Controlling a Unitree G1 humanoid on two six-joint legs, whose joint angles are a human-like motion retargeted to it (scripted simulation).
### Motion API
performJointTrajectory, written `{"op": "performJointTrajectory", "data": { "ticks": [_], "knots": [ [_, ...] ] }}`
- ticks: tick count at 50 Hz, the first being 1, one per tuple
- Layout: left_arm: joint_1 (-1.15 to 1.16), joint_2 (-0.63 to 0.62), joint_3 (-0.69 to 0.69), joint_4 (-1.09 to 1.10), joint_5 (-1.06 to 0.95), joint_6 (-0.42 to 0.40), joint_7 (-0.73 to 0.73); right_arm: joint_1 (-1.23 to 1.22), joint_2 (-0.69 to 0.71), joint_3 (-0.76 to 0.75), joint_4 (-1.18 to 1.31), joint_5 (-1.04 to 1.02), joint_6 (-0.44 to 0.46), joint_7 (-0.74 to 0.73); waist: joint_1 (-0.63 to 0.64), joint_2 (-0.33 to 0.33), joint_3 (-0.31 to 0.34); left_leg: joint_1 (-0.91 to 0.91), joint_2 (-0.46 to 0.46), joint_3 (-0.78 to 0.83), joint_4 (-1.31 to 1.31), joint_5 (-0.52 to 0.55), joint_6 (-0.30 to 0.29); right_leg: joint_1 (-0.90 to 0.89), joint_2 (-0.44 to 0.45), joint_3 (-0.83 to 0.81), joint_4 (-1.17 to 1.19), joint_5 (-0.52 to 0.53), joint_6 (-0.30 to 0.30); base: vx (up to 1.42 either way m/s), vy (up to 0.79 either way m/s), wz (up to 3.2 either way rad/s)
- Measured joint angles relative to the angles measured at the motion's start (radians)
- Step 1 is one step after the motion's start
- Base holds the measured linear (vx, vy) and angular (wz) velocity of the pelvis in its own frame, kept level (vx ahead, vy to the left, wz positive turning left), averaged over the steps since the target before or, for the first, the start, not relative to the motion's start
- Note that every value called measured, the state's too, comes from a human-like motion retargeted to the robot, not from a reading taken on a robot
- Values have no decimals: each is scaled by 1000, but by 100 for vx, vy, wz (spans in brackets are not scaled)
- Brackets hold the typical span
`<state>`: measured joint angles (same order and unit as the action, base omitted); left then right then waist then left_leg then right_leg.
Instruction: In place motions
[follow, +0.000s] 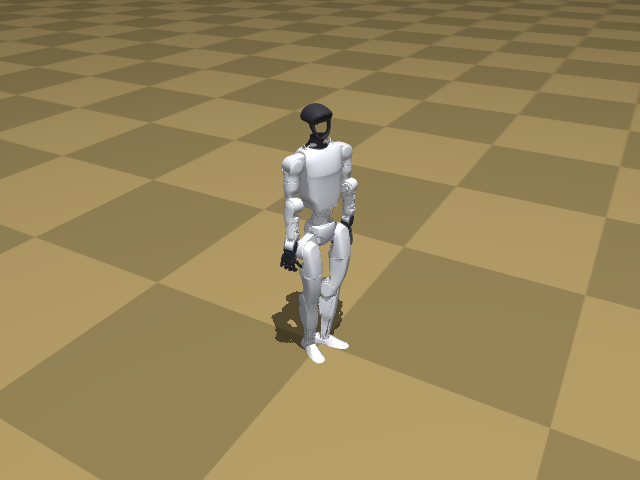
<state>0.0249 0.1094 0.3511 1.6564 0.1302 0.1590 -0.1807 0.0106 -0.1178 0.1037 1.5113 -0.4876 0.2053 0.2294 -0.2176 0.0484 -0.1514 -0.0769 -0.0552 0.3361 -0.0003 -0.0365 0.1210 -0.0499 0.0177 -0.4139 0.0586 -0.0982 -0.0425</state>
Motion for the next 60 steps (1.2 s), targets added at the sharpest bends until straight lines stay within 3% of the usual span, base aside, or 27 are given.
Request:
{"op": "performJointTrajectory", "data": {
  "ticks": [28, 43, 53, 60],
  "knots": [
    [-48, -6, -24, -13, 0, 3, -12, 7, -18, -4, 18, 15, 0, -11, 82, -2, 11, -62, -50, -115, 23, 32, 21, 22, -40, -119, 25, -51, 29, 1, 4, 22],
    [-126, 14, -26, -34, -8, 8, -29, 22, -45, 2, 30, 23, -9, -22, 244, -34, 40, -134, -118, -265, 42, 113, -3, 81, -105, -403, 120, -169, 99, 2, 22, 116],
    [-179, 37, -50, -30, -16, 11, -24, 30, -71, -43, 11, -5, -10, -42, 442, -83, 111, -140, -195, -328, 32, 156, -61, 174, -138, -651, 127, -211, 153, -15, 16, 157],
    [-132, 62, -20, -12, -4, 12, -14, -10, -67, -39, -42, -26, -7, -55, 524, -90, 139, -139, -212, -337, 26, 151, -99, 203, -140, -724, 134, -225, 179, -8, 4, 76]
  ]
}}
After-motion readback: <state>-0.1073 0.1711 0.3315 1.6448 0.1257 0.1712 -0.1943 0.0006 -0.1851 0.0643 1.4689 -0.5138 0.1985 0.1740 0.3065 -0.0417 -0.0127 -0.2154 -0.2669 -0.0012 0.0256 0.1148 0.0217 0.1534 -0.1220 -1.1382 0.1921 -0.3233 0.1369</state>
